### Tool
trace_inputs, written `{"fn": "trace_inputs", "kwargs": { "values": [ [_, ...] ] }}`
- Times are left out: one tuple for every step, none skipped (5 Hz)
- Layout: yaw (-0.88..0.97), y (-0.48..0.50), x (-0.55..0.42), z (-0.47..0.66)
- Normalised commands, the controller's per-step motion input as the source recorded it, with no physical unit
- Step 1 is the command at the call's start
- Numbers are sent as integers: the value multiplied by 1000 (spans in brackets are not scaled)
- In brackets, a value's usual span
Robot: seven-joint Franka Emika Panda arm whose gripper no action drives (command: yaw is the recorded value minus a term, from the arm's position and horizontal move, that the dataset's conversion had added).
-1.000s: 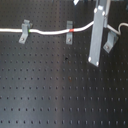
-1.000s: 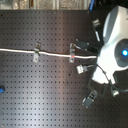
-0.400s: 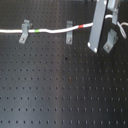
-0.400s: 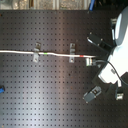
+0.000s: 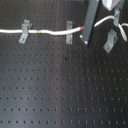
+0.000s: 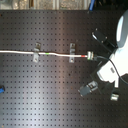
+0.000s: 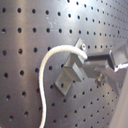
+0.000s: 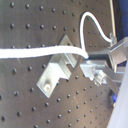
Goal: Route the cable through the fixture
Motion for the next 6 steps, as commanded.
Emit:
{"fn": "trace_inputs", "kwargs": {
  "values": [
    [591,251,-191,90],
    [257,11,-145,103],
    [-126,-169,-172,87],
    [-97,-292,-166,1],
    [0,-124,-66,10],
    [43,-34,-60,123]
  ]
}}
